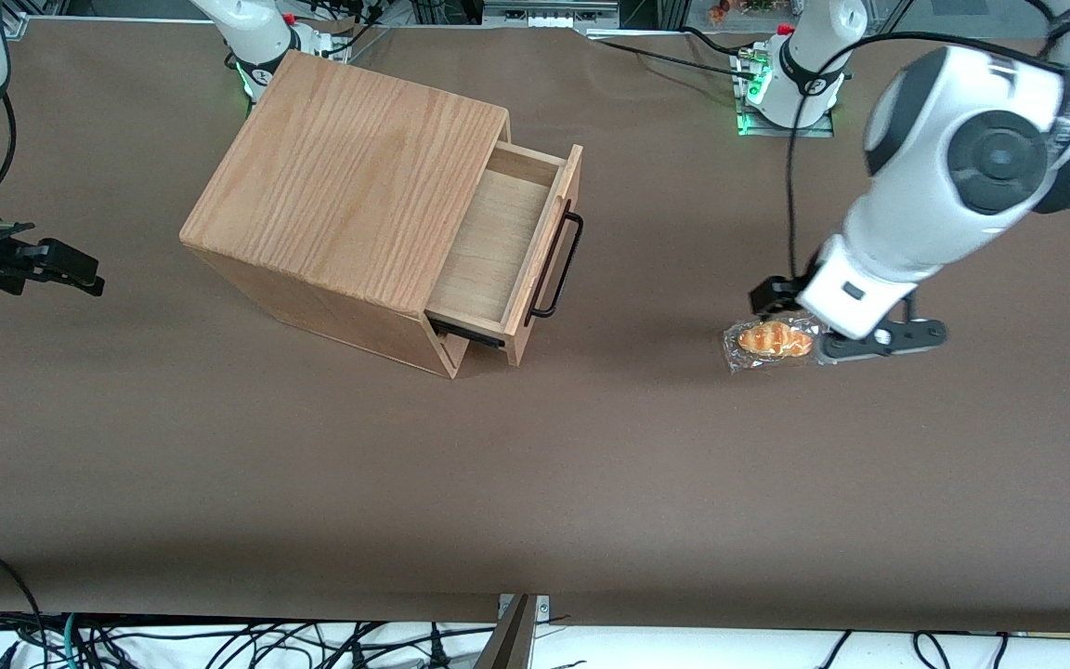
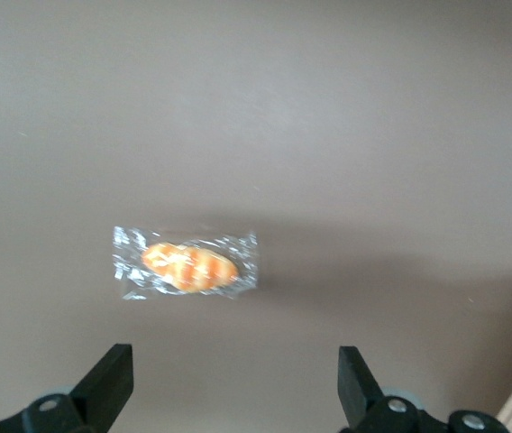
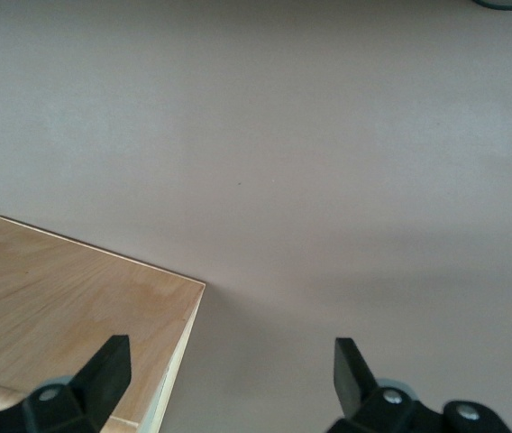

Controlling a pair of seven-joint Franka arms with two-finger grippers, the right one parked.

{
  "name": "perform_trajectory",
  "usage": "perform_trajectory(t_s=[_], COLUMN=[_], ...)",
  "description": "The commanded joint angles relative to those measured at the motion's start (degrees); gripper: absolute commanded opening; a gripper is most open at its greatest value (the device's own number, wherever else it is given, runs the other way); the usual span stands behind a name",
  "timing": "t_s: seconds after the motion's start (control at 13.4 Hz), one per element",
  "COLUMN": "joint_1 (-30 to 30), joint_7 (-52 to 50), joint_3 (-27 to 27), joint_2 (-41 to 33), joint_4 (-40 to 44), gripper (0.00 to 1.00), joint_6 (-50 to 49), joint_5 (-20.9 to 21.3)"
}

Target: Open top drawer with left arm

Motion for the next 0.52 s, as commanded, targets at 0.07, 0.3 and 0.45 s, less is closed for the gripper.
perform_trajectory(t_s=[0.07,0.3,0.45], joint_1=[2.4,4.3,5.5], joint_7=[8.0,9.8,10.5], joint_3=[-0.6,-0.2,-0.2], joint_2=[-1.6,-2.1,-2.1], joint_4=[0.5,0.7,0.7], gripper=[1.00,1.00,1.00], joint_6=[-0.7,-0.7,-0.9], joint_5=[0.9,0.5,0.4])
